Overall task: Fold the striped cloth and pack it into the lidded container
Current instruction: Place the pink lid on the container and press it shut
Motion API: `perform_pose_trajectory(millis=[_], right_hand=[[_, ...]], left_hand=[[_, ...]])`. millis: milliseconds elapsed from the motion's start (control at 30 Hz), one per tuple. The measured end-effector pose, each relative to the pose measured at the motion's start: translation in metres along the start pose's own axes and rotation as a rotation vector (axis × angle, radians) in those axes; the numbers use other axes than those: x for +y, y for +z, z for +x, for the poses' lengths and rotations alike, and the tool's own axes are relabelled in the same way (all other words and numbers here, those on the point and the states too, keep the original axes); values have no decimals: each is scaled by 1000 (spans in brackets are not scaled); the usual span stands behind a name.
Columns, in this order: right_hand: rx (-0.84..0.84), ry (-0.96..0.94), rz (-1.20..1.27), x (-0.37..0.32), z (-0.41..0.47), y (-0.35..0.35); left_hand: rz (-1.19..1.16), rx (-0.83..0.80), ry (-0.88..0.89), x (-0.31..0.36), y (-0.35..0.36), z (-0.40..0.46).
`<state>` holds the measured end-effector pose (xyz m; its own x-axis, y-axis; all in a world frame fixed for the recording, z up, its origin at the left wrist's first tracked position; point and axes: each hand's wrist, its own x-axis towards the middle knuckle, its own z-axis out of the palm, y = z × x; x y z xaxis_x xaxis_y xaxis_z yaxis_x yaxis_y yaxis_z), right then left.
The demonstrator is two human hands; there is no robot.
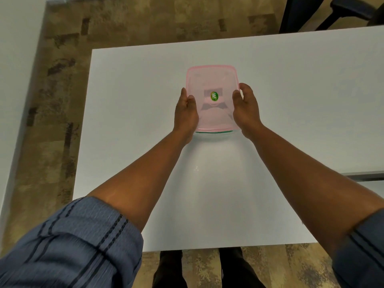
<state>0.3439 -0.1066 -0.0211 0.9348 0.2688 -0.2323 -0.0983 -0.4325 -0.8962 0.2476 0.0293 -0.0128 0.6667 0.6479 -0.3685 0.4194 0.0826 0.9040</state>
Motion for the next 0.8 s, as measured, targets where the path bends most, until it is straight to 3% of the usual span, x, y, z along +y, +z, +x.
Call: perform_pose_trajectory(millis=[300,800], right_hand=[[-68,4,-40,20,-1,-1],[-41,-45,-60,21,3,7]], left_hand=[[71,-38,34,-14,5,4],[164,-1,88,-24,9,13]])
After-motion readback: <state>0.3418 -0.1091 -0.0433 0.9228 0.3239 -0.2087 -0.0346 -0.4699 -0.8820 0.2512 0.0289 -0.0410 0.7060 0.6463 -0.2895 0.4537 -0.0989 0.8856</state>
